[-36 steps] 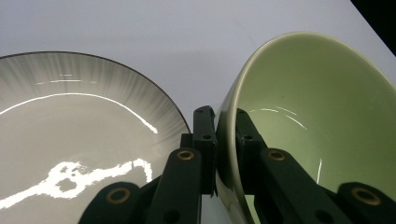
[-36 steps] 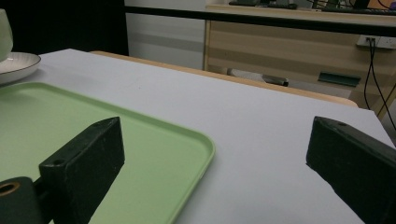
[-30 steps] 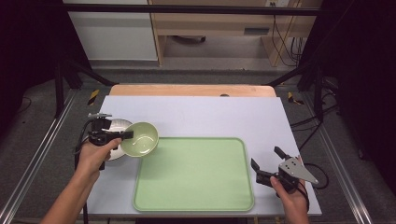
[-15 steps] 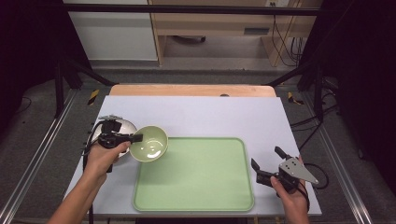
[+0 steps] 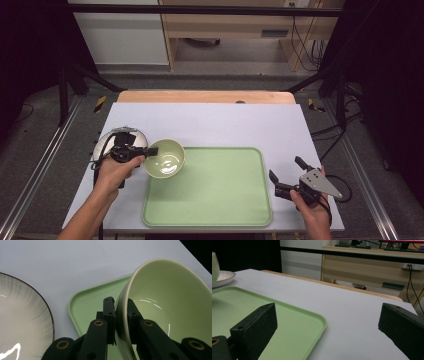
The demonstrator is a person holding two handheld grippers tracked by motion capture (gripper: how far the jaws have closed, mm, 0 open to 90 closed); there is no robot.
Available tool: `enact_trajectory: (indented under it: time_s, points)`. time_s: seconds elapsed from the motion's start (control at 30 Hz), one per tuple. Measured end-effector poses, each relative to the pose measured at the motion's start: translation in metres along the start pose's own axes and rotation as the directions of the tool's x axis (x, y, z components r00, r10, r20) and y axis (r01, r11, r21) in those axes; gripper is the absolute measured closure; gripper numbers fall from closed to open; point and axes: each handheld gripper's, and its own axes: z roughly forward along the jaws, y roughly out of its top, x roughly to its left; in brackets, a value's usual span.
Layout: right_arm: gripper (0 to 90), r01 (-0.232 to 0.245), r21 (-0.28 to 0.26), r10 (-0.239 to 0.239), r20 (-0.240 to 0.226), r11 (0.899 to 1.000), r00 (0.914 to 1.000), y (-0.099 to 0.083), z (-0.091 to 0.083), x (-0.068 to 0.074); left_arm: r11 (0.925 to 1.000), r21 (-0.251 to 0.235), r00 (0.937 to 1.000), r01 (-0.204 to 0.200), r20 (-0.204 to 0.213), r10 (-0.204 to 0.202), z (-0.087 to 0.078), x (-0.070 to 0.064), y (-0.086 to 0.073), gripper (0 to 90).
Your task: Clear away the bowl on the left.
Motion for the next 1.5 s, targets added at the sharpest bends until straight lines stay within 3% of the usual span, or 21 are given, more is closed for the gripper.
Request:
enact_trajectory:
  time_s: [0.23,0.97,1.5]
  points:
    - [2.1,0.011,-0.009,-0.011,0.024,1.0,0.9997,0.0,-0.001,-0.002,1.0,0.008,1.0,0.0,0.008,-0.001,0.005,-0.003,-0.003,82.0]
    - [2.1,0.014,0.005,-0.014,0.007,1.0,0.9999,-0.001,0.0,0.0,0.9952,0.087,0.9964,-0.045,0.075,0.039,0.03,-0.029,-0.021,82.0]
    - [2.3,0.015,0.015,-0.016,0.007,1.0,0.9999,-0.001,0.001,0.0,0.9889,0.123,0.9924,-0.083,0.101,0.07,0.05,-0.046,-0.024,81.9]
